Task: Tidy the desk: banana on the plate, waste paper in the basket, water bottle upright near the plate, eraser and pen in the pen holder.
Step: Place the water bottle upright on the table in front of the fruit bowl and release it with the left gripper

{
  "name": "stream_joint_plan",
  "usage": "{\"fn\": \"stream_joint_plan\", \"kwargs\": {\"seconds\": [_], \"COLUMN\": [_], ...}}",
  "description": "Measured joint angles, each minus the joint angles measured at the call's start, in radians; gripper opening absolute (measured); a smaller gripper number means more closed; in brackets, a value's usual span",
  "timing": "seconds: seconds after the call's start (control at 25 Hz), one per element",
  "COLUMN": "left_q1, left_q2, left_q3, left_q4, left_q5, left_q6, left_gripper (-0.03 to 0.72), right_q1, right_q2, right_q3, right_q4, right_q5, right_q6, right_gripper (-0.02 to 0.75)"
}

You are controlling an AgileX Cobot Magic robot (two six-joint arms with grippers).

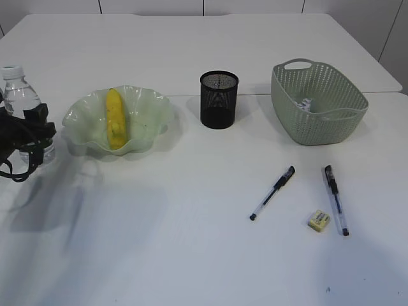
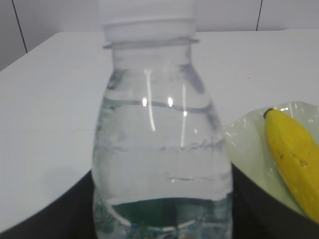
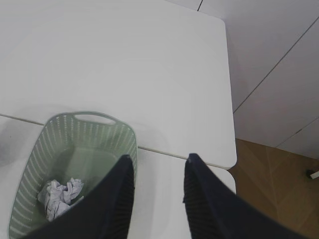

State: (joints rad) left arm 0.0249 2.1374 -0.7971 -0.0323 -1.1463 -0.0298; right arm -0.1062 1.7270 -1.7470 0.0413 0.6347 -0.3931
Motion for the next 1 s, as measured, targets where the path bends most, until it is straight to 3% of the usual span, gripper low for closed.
{"fn": "stream_joint_plan", "kwargs": {"seconds": [1.0], "left_q1": [0.0], "left_q2": [-0.011], "left_q3": [0.0], "left_q4": [0.005], "left_q5": [0.029], "left_q6": [0.0], "left_gripper": [0.434], "right_q1": [0.0], "right_q2": [0.0], "right_q3": [0.0], "right_q4": [0.0], "right_q5": [-0.005], "right_q6": [0.0], "right_gripper": [0.26]}}
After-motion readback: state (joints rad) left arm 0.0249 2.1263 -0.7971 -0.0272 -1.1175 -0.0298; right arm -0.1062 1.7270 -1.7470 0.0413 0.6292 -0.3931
